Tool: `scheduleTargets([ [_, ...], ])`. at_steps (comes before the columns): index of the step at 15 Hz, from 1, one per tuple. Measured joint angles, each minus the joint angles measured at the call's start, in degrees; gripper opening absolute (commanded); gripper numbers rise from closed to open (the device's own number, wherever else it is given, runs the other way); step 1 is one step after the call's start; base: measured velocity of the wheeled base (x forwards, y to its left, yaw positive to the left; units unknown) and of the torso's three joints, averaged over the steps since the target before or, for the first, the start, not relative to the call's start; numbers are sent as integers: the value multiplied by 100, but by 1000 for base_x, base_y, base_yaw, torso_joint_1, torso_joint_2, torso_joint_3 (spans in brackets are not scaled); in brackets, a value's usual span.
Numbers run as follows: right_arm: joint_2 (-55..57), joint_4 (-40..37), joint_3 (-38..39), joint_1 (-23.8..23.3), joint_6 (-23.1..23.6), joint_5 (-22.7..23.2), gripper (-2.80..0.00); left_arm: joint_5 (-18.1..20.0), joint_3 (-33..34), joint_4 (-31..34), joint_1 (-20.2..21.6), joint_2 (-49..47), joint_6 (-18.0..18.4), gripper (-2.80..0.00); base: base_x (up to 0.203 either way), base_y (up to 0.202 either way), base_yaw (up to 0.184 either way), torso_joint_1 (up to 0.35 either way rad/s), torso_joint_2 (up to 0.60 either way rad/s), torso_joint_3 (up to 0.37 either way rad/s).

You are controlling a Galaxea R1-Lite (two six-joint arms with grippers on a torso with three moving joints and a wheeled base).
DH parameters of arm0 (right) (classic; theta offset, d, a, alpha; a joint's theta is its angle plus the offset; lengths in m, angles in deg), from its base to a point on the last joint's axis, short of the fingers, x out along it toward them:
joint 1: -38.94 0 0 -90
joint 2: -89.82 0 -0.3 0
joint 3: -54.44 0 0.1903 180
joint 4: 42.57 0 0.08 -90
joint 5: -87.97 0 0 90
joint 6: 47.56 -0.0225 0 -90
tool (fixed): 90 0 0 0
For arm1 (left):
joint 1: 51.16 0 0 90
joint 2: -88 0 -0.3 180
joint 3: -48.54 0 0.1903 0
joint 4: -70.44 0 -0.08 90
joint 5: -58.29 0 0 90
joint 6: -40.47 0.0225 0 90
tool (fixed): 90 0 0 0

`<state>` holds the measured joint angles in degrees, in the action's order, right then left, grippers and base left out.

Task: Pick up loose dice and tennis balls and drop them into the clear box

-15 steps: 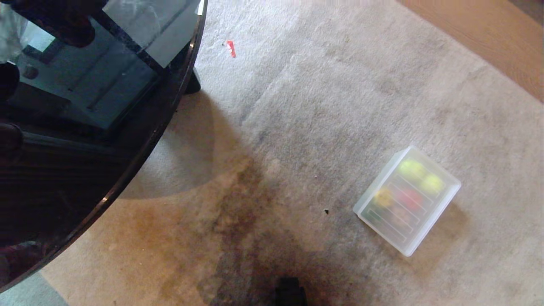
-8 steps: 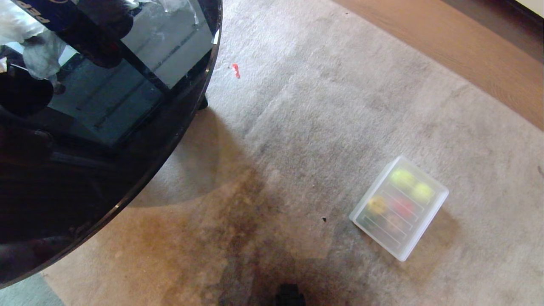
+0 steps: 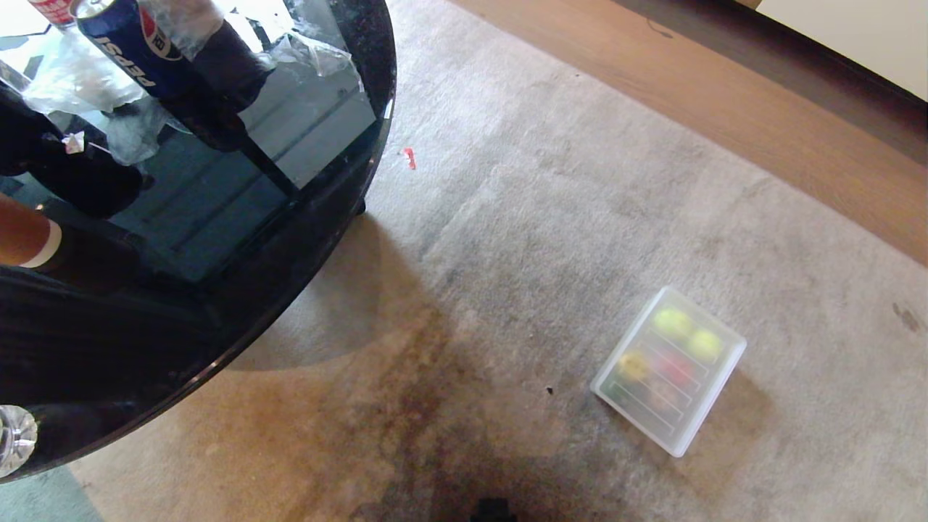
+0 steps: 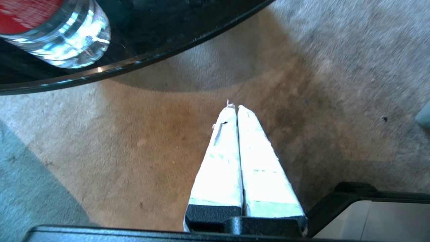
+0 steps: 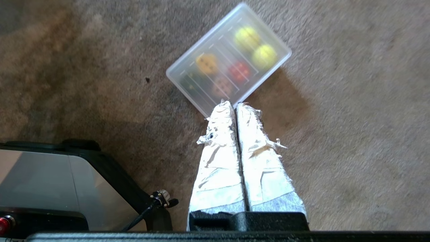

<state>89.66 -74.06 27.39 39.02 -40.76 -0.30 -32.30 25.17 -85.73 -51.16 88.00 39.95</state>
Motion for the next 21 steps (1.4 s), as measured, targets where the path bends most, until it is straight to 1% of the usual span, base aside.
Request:
scheduleTargets([
  [21, 5, 0, 0, 0, 0, 0, -280, 0, 0, 0, 0, 0, -6, -280, 0, 0, 0, 2, 3, 203],
])
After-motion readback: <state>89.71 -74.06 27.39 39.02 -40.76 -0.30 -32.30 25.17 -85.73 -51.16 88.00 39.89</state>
